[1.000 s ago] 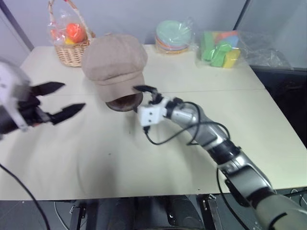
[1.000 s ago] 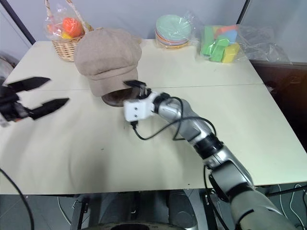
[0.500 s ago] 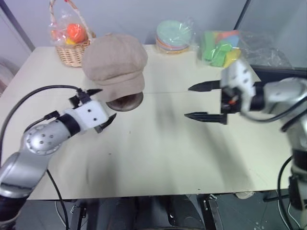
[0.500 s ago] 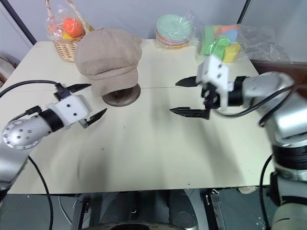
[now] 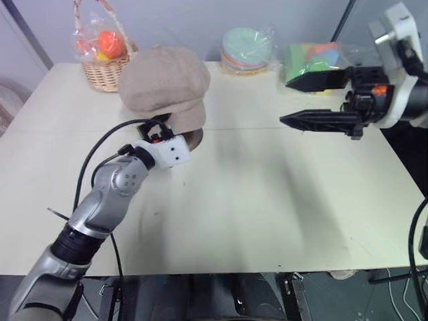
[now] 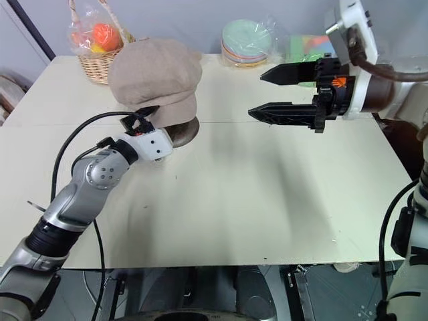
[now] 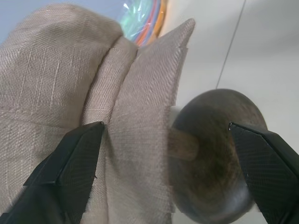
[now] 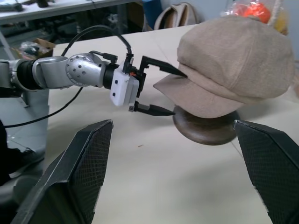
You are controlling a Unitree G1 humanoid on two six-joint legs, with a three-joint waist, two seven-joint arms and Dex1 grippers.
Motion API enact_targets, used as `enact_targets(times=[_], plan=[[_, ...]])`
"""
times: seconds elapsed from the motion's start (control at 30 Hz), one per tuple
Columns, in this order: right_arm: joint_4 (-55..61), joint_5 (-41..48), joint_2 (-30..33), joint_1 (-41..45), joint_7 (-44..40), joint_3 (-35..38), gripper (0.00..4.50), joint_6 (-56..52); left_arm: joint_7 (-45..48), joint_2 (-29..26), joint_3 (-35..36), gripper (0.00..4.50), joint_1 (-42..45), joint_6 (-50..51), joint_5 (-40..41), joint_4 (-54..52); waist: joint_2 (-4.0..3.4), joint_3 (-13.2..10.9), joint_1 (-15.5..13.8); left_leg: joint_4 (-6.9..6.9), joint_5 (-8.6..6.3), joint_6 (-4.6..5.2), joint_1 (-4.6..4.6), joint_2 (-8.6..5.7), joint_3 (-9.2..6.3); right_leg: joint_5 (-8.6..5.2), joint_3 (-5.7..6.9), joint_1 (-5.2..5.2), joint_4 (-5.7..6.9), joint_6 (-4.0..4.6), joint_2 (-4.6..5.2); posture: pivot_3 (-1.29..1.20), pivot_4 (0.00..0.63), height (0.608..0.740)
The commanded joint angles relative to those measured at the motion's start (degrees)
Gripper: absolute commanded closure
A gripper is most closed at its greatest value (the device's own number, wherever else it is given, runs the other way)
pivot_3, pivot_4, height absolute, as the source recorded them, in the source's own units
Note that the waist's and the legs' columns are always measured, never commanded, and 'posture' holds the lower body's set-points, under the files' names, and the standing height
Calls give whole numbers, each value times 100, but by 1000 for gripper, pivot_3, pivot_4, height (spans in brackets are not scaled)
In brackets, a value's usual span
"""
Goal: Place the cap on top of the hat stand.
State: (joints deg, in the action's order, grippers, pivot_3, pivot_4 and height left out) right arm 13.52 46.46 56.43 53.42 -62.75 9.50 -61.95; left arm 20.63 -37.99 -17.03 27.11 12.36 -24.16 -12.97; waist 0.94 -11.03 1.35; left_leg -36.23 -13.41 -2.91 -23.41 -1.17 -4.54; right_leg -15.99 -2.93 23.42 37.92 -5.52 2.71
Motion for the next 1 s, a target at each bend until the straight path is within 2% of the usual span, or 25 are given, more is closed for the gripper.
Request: enact_targets(times=[0.03,0.2,0.33,0.4,0.53,0.67,0.83,1.0], plan=[[125,54,108,88,123,192,0,148,14,-62,270,1889,15,-323,-80,-64,0,0,-31,0,0,0,0,0,0,0,-1,0,0,0,0,0,150,740],[92,21,106,24,231,191,0,261,62,-298,593,4471,-136,-679,-49,102,-1,0,-62,0,0,0,0,0,-1,0,0,0,0,0,2,0,150,740],[71,-45,203,-20,191,171,0,408,163,-674,1002,4471,-274,-1767,336,384,-2,1,-56,0,0,0,2,0,1,0,-1,-1,0,0,3,0,150,740],[4,-77,254,-26,151,140,0,486,271,-897,1182,4471,-198,-2532,666,945,-2,1,-57,1,0,0,2,2,0,0,0,1,0,0,3,0,150,740],[-99,-222,300,-49,71,32,0,687,484,-1314,1201,4471,271,-4096,909,2284,-2,1,-57,0,0,0,2,2,3,0,0,1,0,1,4,0,150,740],[-112,-306,267,-89,55,-55,0,815,707,-1342,1012,4471,891,-5289,965,3192,-3,1,-59,0,0,0,0,0,4,0,1,2,0,0,4,0,150,740],[-102,-341,288,-104,45,-114,0,871,834,-1231,834,4471,1350,-5995,806,3812,-3,1,-55,0,0,0,-2,-2,6,0,1,3,0,0,4,0,150,740],[-84,-337,311,-118,46,-99,0,838,818,-1213,830,4471,1412,-6111,640,3969,-3,1,-51,0,0,0,-2,-1,5,0,1,3,1,-1,1,0,150,740]])
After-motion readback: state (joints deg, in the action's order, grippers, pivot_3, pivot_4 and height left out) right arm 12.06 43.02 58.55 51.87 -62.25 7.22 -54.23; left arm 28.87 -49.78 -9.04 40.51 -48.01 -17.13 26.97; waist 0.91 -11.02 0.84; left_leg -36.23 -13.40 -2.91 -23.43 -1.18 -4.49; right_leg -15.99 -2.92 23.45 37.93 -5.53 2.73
